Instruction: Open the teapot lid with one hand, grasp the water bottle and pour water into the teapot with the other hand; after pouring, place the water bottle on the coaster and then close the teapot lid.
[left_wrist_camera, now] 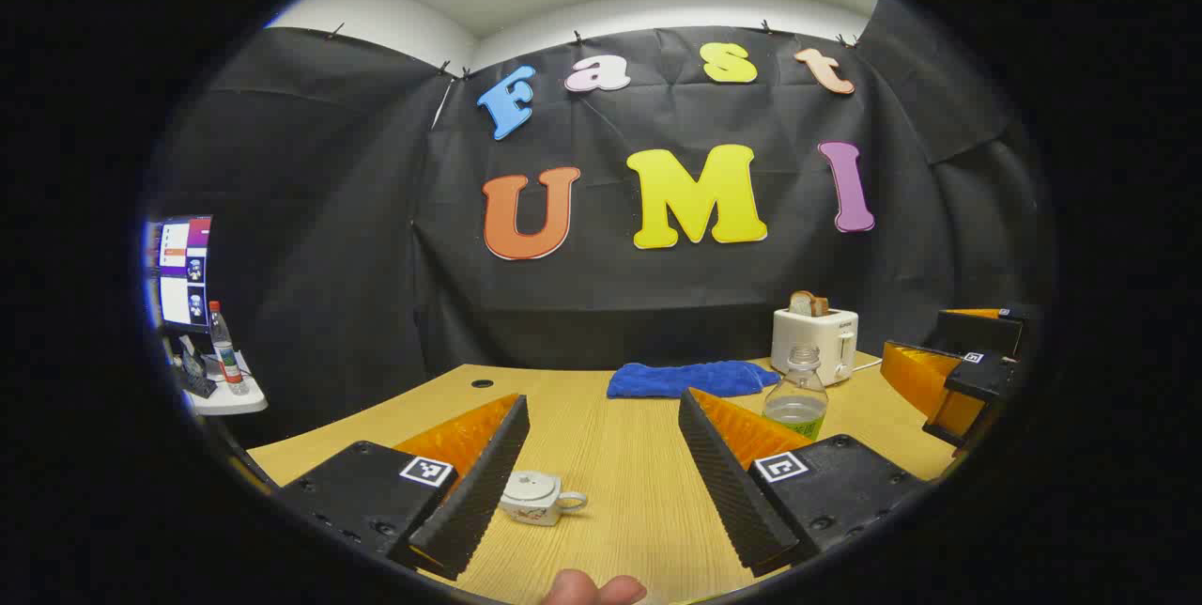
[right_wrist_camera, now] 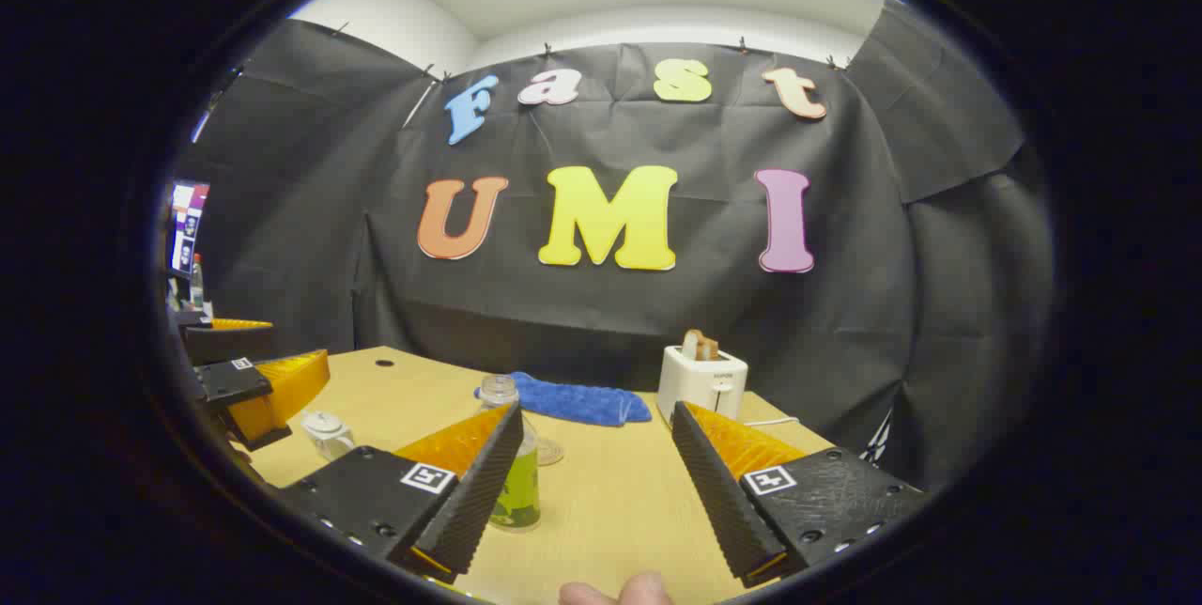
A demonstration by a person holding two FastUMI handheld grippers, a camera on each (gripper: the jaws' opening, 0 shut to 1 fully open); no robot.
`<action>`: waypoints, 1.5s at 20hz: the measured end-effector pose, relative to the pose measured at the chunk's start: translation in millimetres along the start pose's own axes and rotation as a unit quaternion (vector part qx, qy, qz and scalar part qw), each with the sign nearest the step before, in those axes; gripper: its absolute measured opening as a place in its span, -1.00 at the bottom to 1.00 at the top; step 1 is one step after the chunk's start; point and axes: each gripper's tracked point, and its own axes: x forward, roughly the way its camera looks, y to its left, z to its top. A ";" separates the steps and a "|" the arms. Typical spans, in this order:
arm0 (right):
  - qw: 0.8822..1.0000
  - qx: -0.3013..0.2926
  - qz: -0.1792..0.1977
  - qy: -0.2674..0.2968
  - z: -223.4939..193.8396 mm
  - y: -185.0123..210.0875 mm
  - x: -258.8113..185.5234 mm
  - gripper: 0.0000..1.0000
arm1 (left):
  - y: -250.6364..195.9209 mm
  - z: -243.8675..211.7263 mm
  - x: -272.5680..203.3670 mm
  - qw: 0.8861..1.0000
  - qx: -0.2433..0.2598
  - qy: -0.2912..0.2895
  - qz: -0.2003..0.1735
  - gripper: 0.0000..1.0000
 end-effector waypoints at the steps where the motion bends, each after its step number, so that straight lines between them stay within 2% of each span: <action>1: 1.000 -0.001 -0.002 0.001 -0.6 -0.4 0.2 0.90 | 0.0 -2.6 0.6 1.000 -0.001 0.003 -0.002 1.00; 8: 1.000 0.004 0.002 0.008 -5.2 4.8 0.9 0.91 | -0.2 -3.9 1.2 1.000 -0.001 0.008 -0.003 1.00; 9: 1.000 0.004 0.003 0.010 -6.1 5.1 1.0 0.96 | 0.0 -2.9 0.8 1.000 -0.001 0.007 -0.004 1.00; 12: 1.000 0.006 0.001 0.004 -3.2 3.5 1.0 0.91 | 0.4 -4.1 1.1 1.000 -0.001 0.008 -0.006 1.00; 15: 1.000 0.007 0.008 0.007 -10.3 4.5 2.8 0.96 | 2.0 -3.7 1.3 1.000 0.006 0.009 0.004 1.00; 16: 1.000 0.009 0.009 0.009 -12.4 4.2 3.6 0.91 | 1.6 -4.7 1.0 1.000 0.009 0.011 0.003 0.99; 18: 1.000 0.014 0.015 0.016 -19.6 4.5 6.3 0.96 | 3.6 -9.3 1.4 1.000 0.014 0.019 -0.004 1.00; 19: 1.000 0.014 0.018 0.022 -26.2 4.9 8.6 0.91 | 7.6 -16.3 2.3 1.000 0.017 0.026 0.000 1.00; 24: 0.999 0.007 0.025 0.045 -49.0 0.8 14.5 0.96 | 41.6 -52.0 -3.5 0.999 0.009 0.049 0.016 1.00; 26: 0.998 0.002 0.027 0.054 -56.2 0.6 17.8 0.92 | 51.2 -67.5 -1.0 0.997 0.001 0.068 0.021 1.00; 30: 0.998 -0.011 0.015 0.053 -59.7 -9.7 20.4 0.92 | 59.1 -90.1 26.8 0.994 -0.003 0.110 0.011 0.97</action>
